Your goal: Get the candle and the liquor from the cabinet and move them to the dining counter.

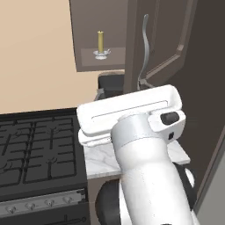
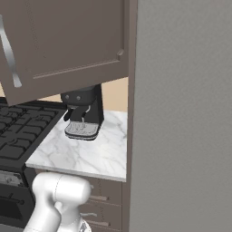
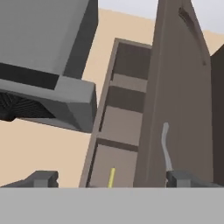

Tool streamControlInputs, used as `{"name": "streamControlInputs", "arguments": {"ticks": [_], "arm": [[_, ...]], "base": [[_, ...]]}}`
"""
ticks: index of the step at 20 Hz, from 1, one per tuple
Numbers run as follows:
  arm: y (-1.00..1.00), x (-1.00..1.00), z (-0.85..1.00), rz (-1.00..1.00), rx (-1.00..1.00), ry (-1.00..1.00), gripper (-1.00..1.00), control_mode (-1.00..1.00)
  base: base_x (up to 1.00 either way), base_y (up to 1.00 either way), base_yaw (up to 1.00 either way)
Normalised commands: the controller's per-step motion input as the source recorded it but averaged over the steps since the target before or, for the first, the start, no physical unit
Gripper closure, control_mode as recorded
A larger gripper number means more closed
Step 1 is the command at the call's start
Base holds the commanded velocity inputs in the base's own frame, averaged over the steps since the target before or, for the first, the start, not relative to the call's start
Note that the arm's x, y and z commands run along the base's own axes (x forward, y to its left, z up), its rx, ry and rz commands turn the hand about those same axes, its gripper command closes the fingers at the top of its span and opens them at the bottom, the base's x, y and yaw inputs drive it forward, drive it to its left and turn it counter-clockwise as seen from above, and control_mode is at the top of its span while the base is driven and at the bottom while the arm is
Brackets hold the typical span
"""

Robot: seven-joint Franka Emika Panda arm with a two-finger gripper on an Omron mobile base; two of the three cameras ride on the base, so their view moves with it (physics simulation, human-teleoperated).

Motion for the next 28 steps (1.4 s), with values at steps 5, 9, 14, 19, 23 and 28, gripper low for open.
{"name": "streamControlInputs", "arguments": {"ticks": [5, 9, 14, 19, 23, 28], "arm": [[0.76, 0.06, -0.22, -0.34, -0.14, 0.12, -1.00, -1.00], [0.41, 0.34, -0.24, -0.38, -0.15, 0.17, -1.00, -1.00], [0.14, 0.37, -0.33, -0.34, -0.13, 0.22, -1.00, -1.00], [0.00, 0.63, -0.36, -0.23, -0.15, 0.15, -1.00, -1.00], [-0.05, 0.75, -0.33, -0.13, -0.11, 0.15, -1.00, -1.00], [-0.03, 0.77, -0.24, -0.08, -0.09, 0.14, -1.00, -1.00]], "base": [[0.00, 0.00, 0.00], [0.00, 0.00, 0.00], [0.00, 0.00, 0.00], [0.00, 0.00, 0.00], [0.00, 0.00, 0.00], [0.00, 0.00, 0.00]]}}
